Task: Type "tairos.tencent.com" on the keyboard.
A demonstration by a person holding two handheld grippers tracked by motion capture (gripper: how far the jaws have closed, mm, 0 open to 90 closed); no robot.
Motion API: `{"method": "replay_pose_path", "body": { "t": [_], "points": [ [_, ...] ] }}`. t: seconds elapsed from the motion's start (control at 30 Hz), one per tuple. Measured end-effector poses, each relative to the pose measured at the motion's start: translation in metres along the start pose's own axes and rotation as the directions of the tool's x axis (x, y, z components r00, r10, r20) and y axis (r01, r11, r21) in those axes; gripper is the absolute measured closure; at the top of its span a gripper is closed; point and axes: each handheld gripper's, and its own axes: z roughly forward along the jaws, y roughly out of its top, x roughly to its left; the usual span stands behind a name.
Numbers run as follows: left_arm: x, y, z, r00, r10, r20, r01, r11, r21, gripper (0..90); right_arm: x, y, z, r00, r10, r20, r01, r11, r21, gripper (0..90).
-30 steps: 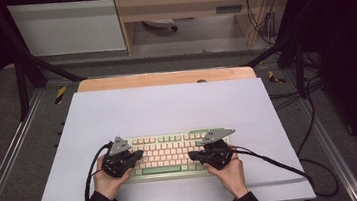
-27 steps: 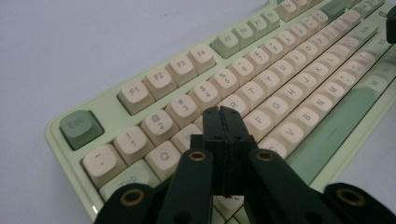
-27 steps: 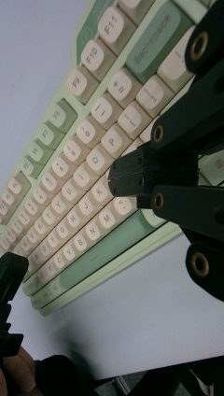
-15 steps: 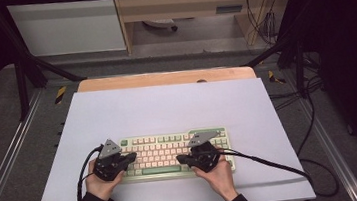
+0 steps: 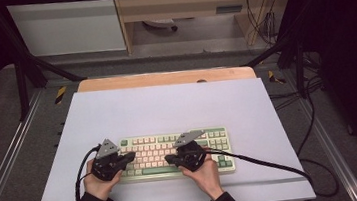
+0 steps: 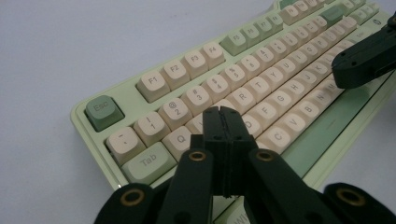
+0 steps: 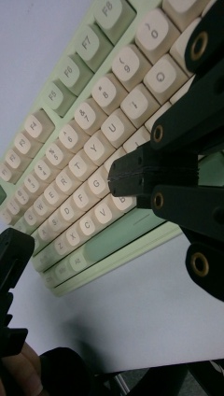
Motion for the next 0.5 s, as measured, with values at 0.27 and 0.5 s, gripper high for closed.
{"method": "replay_pose_path", "body": {
  "t": [0.27,0.5],
  "points": [
    [0.0001,-0.0003,0.0010,1.0000,0.000,0.002,0.000,1.0000,0.003,90.0,-0.0007,-0.0039,0.0085,1.0000,0.003,-0.002,-0.003,1.000,0.013,90.0],
    [0.0002,-0.0002,0.0011,1.0000,0.001,0.002,-0.001,1.0000,0.003,90.0,-0.0005,-0.0054,0.0111,0.9999,-0.014,-0.005,0.014,1.000,0.020,90.0]
  ]
}}
